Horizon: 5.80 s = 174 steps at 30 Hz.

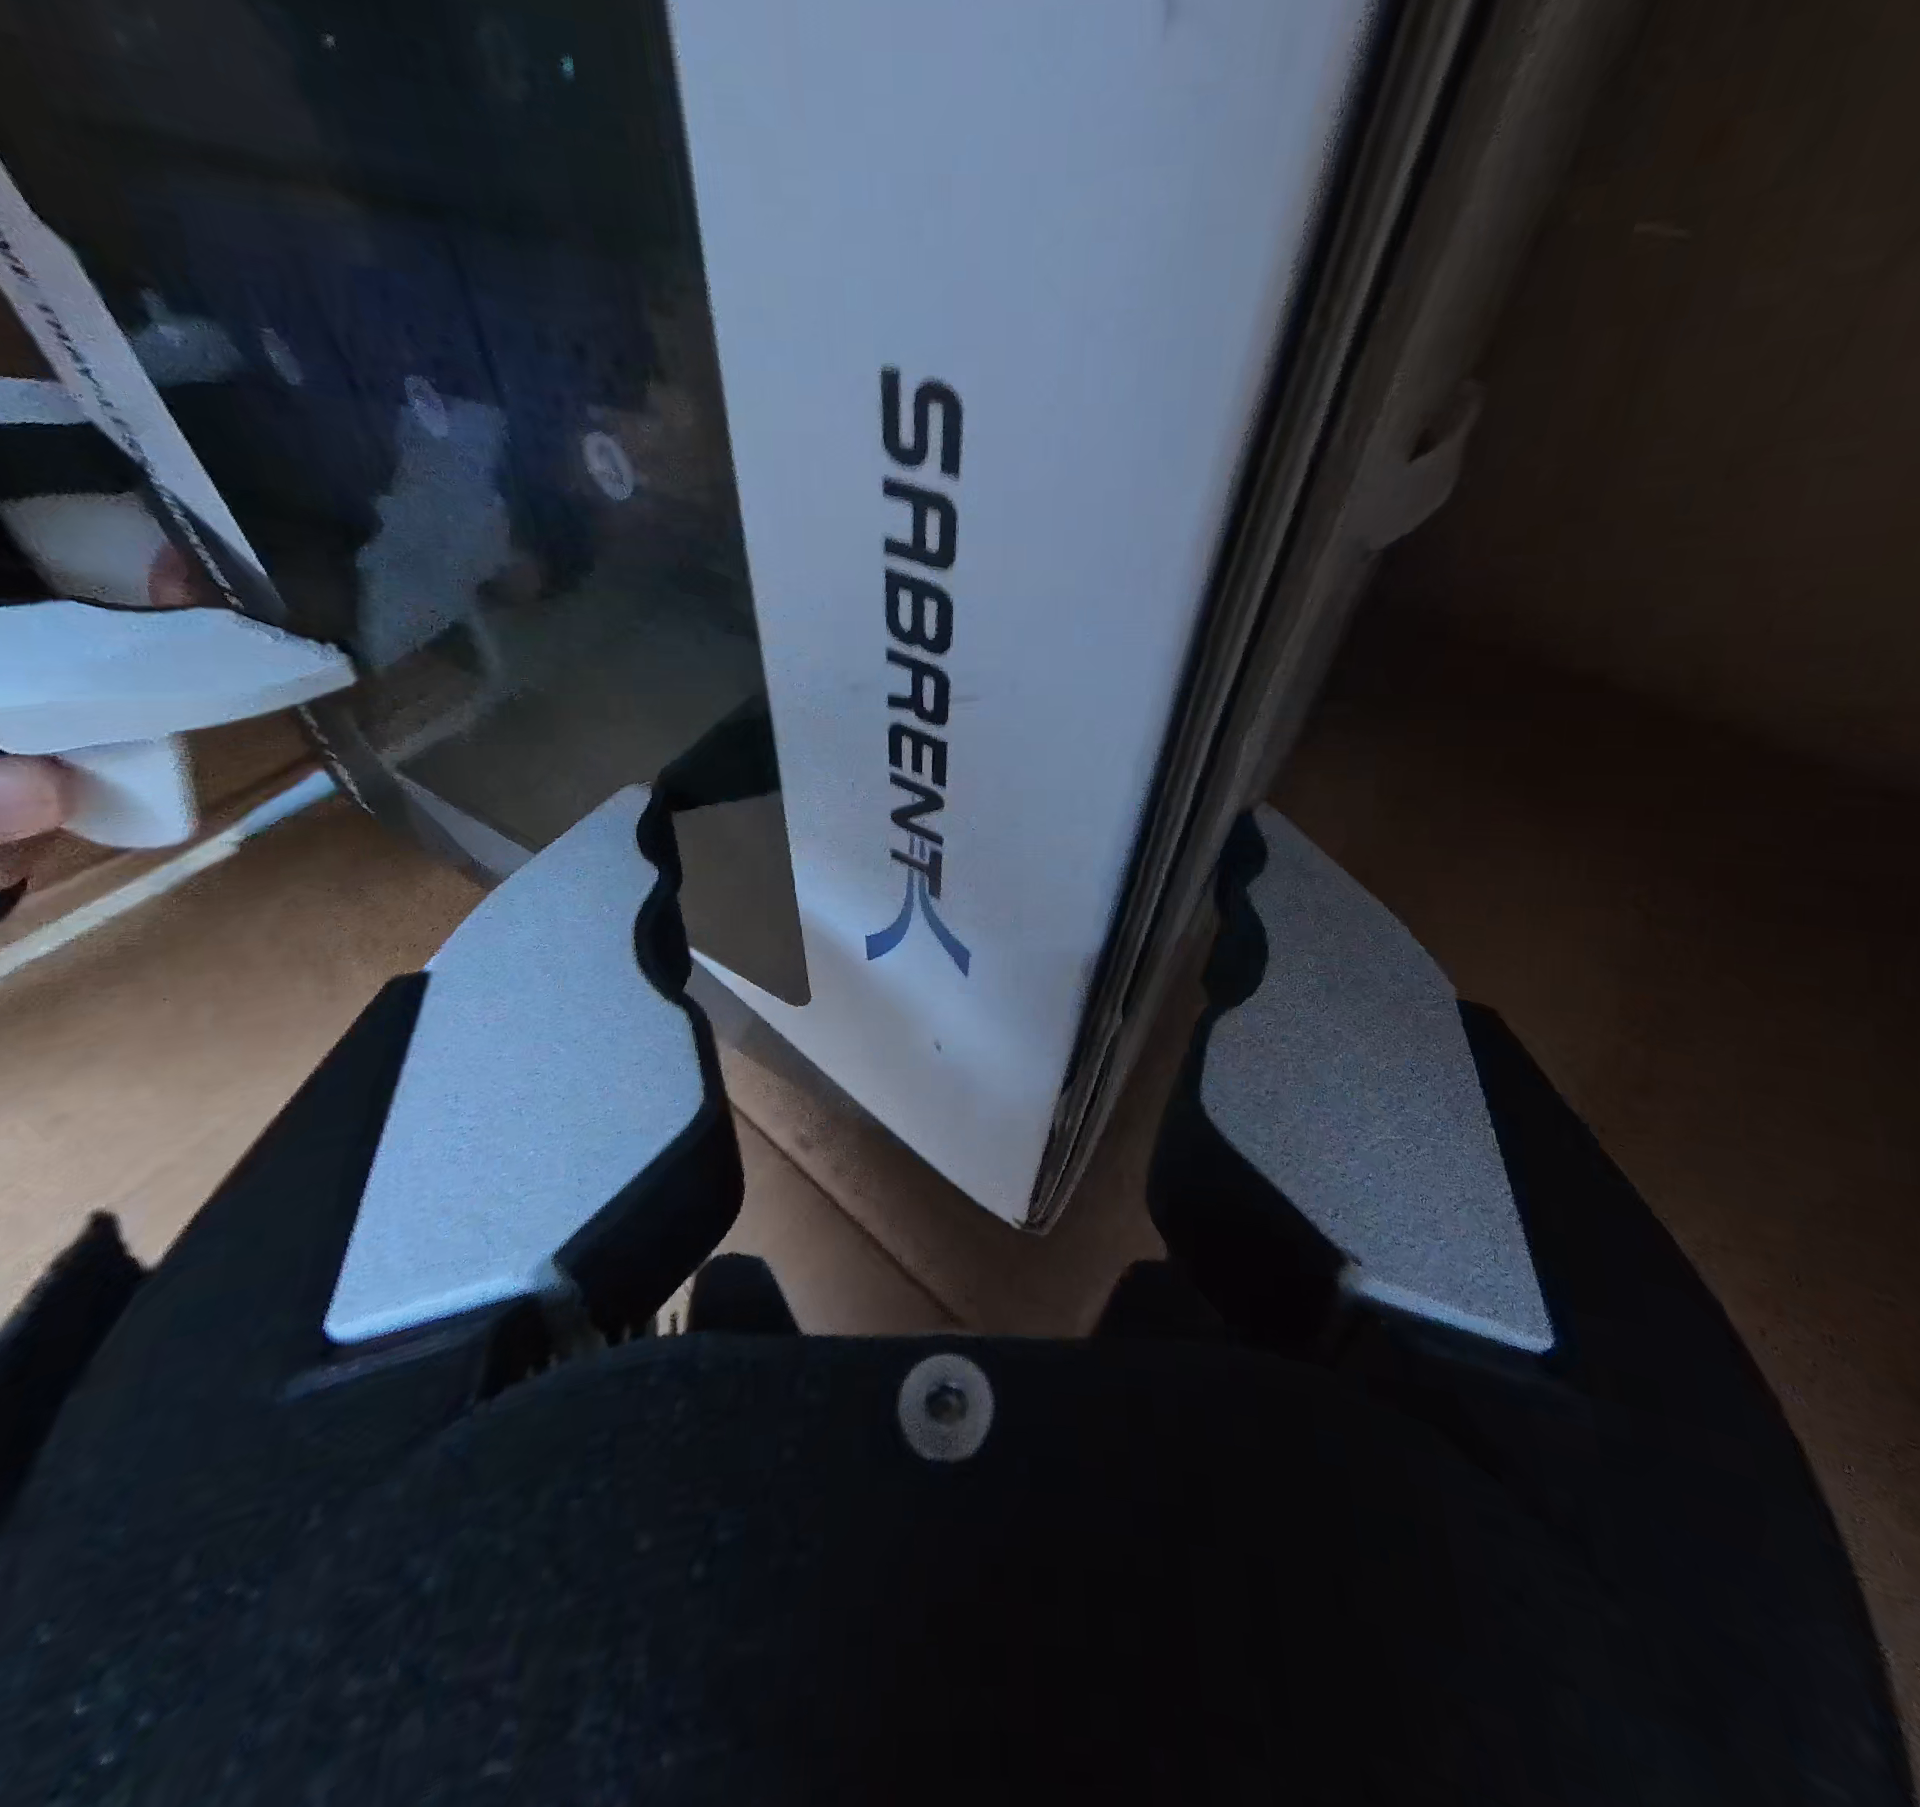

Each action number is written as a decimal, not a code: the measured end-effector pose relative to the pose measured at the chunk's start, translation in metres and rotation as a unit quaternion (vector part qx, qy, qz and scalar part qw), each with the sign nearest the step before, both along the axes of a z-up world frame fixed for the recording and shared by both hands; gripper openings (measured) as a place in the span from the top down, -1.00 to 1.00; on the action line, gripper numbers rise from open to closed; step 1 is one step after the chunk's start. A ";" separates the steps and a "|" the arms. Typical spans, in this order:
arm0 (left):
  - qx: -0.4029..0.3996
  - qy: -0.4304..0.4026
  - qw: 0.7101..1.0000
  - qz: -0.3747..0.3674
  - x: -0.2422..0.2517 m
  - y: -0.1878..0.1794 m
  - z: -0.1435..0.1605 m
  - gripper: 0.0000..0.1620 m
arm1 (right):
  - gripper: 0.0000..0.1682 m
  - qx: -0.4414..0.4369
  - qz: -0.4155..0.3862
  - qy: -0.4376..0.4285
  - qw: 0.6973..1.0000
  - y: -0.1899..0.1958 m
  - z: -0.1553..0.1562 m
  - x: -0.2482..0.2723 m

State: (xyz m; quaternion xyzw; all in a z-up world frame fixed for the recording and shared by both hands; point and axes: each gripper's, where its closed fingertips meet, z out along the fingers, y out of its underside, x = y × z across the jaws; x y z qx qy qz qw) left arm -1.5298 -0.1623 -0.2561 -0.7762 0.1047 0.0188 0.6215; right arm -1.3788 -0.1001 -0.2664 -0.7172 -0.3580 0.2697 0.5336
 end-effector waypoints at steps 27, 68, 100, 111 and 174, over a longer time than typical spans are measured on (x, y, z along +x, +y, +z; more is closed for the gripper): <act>-0.058 0.036 0.998 -0.018 -0.038 0.053 -0.036 -0.07 | -0.26 0.002 -0.034 -0.037 0.999 0.051 -0.026 -0.040; -0.181 0.046 0.982 -0.033 0.074 -0.061 -0.122 0.08 | 0.32 -0.343 0.076 0.289 0.890 0.117 -0.005 -0.034; -0.171 0.198 0.963 0.055 0.071 -0.060 -0.153 -0.03 | 1.00 -0.383 0.171 0.376 0.826 0.106 0.001 -0.034; -0.144 0.210 0.965 0.061 0.071 -0.057 -0.154 -0.05 | 1.00 -0.295 0.156 0.302 0.893 -0.010 0.001 -0.011; -0.024 0.115 0.987 -0.112 0.007 -0.085 -0.137 -0.01 | 0.99 -0.082 0.041 0.510 0.855 -0.180 0.052 -0.008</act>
